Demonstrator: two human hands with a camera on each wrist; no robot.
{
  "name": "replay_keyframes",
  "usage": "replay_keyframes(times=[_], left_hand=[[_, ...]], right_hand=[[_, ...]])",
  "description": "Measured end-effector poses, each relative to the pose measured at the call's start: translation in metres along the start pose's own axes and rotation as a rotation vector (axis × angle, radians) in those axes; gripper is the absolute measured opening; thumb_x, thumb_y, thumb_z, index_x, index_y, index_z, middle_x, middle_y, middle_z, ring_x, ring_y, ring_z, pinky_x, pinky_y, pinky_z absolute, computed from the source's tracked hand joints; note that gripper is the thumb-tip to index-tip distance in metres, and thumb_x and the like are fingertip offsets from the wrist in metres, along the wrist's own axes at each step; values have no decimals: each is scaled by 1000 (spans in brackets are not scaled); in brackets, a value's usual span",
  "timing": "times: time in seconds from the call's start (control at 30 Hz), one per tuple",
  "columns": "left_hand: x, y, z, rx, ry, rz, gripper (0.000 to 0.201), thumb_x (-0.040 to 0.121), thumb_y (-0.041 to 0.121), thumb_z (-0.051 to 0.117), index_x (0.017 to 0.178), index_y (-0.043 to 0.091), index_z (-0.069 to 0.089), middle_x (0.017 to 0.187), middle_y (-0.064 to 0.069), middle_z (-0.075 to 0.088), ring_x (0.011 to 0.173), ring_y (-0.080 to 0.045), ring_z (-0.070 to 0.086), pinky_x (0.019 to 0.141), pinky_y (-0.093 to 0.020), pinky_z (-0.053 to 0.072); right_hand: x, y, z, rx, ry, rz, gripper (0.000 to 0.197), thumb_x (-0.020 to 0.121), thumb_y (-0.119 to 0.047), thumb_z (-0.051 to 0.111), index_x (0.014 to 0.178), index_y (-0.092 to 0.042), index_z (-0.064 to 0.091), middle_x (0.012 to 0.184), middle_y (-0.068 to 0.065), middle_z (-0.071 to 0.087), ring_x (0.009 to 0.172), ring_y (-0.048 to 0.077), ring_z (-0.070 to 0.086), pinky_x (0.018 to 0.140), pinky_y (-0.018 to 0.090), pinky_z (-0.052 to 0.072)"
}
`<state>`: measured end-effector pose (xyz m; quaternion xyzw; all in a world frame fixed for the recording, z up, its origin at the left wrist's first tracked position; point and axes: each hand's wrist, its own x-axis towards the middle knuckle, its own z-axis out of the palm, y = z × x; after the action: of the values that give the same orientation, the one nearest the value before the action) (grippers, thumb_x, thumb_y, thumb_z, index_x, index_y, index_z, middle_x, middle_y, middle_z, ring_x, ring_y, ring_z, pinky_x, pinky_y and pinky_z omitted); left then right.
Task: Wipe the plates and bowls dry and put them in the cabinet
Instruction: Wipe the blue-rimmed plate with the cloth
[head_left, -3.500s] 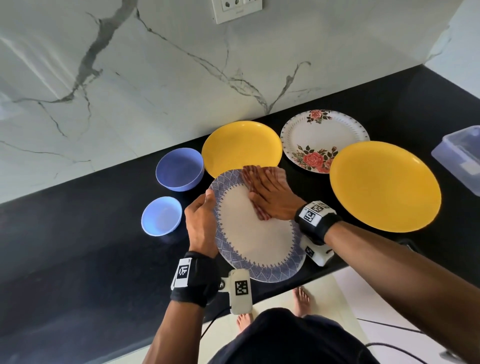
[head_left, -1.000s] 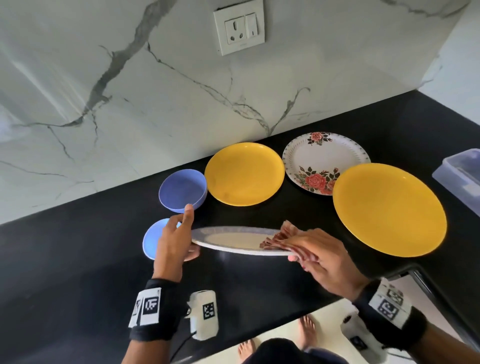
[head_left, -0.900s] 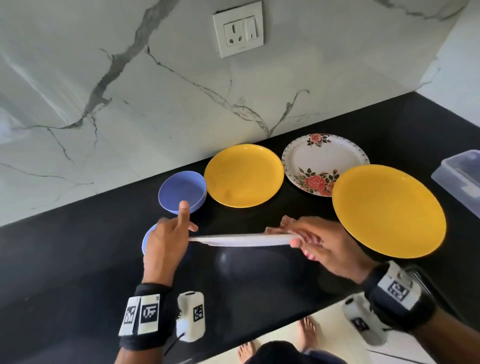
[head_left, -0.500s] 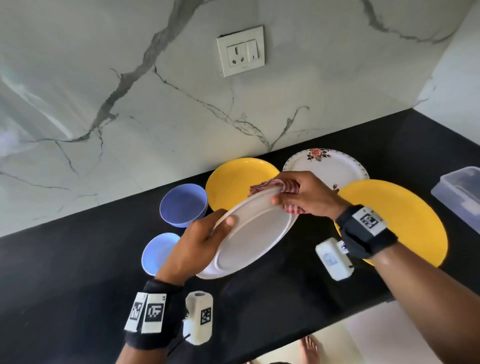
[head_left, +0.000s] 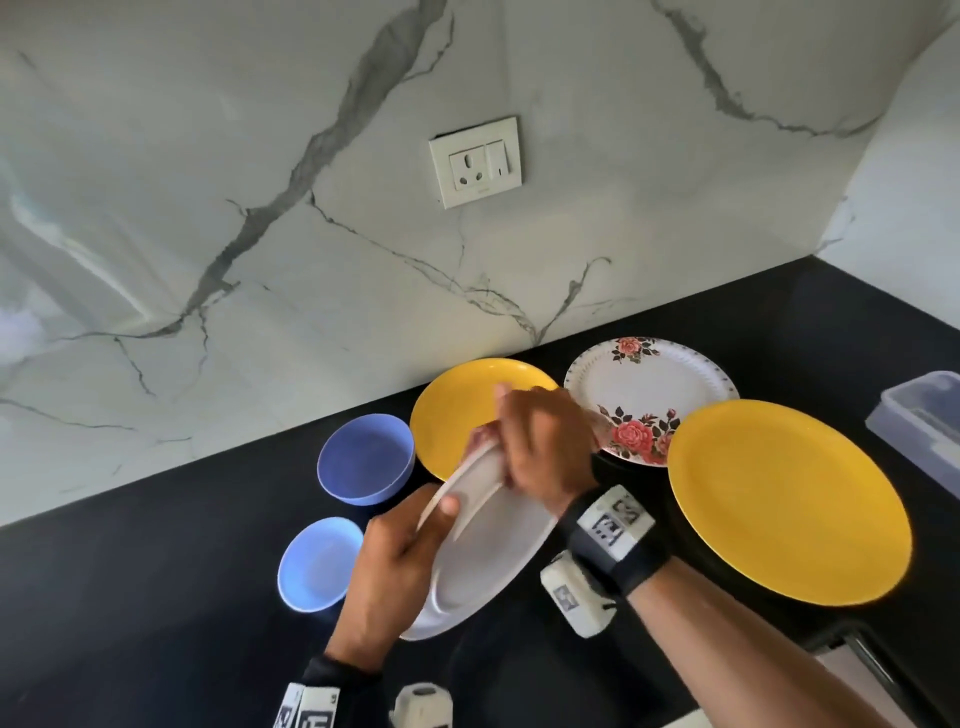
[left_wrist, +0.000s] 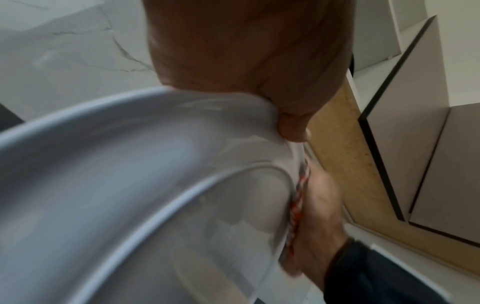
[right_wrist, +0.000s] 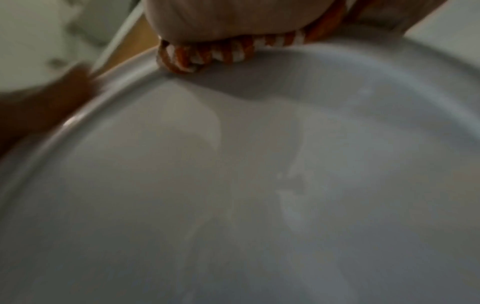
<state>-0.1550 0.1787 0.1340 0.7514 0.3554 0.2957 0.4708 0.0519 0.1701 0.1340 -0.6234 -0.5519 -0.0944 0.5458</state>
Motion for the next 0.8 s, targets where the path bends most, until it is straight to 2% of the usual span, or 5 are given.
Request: replay_keyframes(times=[0.1, 0.17, 0.57, 0.7, 0.8], left_hand=[[-14, -7, -5, -43, 5, -30, 96, 80, 92, 47, 95, -1, 64, 83, -20, 62, 76, -13, 53, 71, -32, 42], [-17, -6, -6, -67, -31, -32, 78, 85, 82, 50, 95, 7, 68, 87, -19, 65, 78, -15, 57, 71, -30, 45], [41, 30, 2, 486, -127, 157, 57, 95, 77, 39, 77, 25, 51, 65, -3, 51, 74, -30, 41, 59, -33, 32], [38, 20, 5, 421, -24, 211, 51, 95, 66, 39, 70, 22, 45, 60, -7, 46, 65, -30, 38, 57, -38, 33], [18, 3, -1, 268, 100, 159, 63, 93, 71, 44, 69, 13, 50, 61, -6, 47, 62, -27, 39, 57, -39, 36]], right_hand=[[-15, 38, -6, 476, -44, 759, 66, 109, -50, 30, 60, -20, 63, 40, 9, 50, 30, 16, 48, 35, 21, 37], [-30, 54, -5, 553, 26, 881, 65, 108, -47, 33, 55, -13, 47, 39, 6, 41, 28, 16, 42, 33, 19, 33], [6, 12, -11, -92, -95, -110, 50, 106, -24, 37, 60, -9, 54, 44, 5, 47, 36, 24, 41, 44, 27, 31], [3, 27, -4, -66, -80, 26, 62, 108, -36, 33, 64, -4, 61, 44, 7, 48, 36, 25, 44, 44, 25, 29], [-16, 51, 1, 276, -17, 559, 75, 108, -53, 26, 63, -9, 67, 39, 14, 49, 33, 26, 51, 36, 27, 41]])
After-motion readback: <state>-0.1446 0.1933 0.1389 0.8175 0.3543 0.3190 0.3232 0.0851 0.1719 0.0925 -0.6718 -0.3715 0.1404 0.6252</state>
